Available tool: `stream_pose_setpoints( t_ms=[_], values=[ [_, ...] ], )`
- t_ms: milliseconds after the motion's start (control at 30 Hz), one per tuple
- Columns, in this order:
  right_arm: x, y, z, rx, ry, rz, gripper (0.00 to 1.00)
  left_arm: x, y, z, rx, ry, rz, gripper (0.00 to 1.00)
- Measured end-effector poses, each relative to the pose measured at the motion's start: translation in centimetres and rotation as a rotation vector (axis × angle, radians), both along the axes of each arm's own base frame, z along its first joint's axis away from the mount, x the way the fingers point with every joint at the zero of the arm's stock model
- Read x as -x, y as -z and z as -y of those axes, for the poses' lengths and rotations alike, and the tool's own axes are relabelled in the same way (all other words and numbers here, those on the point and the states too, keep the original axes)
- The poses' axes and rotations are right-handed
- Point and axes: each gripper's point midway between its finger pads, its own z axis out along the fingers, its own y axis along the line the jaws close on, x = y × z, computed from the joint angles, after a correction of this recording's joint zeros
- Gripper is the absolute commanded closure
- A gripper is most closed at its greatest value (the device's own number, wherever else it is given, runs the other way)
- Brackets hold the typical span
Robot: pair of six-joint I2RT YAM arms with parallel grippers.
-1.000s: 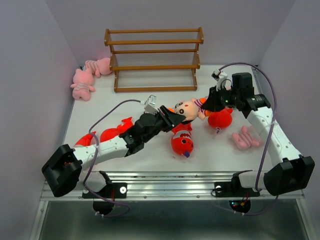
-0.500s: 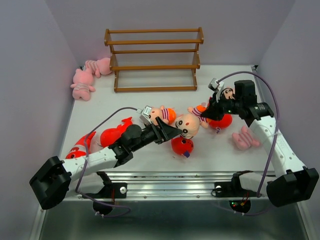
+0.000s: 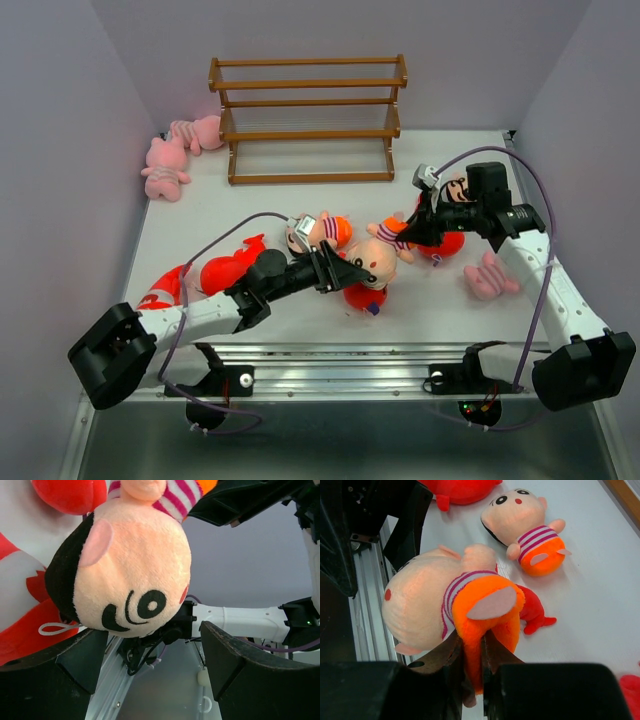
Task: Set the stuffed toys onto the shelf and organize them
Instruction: Pass the stuffed toy from the right arm to the left
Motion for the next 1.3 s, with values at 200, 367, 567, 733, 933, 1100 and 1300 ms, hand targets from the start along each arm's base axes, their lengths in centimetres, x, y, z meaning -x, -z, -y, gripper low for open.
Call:
stream_pose_setpoints(
  t_ms=[200, 367, 567, 733, 933, 1100, 1300],
  values=[
    [0.1, 0.2, 0.1, 0.008, -0.014, 0.013, 0.99, -0.2, 1.3, 0.2, -0.031, 0.001, -0.018, 0.16],
    [0.4, 0.3, 0.0, 0.01, -0.034, 0.017, 0.99, -0.3, 2.0, 0.0, -0.068, -0.005, -0.001, 0.16],
    [0.8, 0.6, -0.2, -0.002, -0.065, -0.003, 0.99, -0.4, 2.8, -0.2, -0.105, -0.007, 0.014, 0.22],
    [0.8, 0.1, -0.3, -0.004, -0.079, 0.008, 0.96, -0.5, 3.0, -0.3, -0.12, -0.007, 0.028, 0.39],
    [1.3, -0.1, -0.6, -0.021, -0.118, 0.01, 0.95, -0.4, 3.1, -0.3, -0.127, 0.001, 0.046, 0.86],
    [1.3, 0.3, -0.7, -0.024, -0.135, -0.002, 0.92, -0.3, 3.3, -0.1, -0.127, 0.018, 0.052, 1.0],
    [1.2, 0.2, -0.7, -0.029, -0.145, 0.016, 0.11, -0.2, 2.7, -0.1, -0.096, 0.016, 0.079, 1.0]
  ],
)
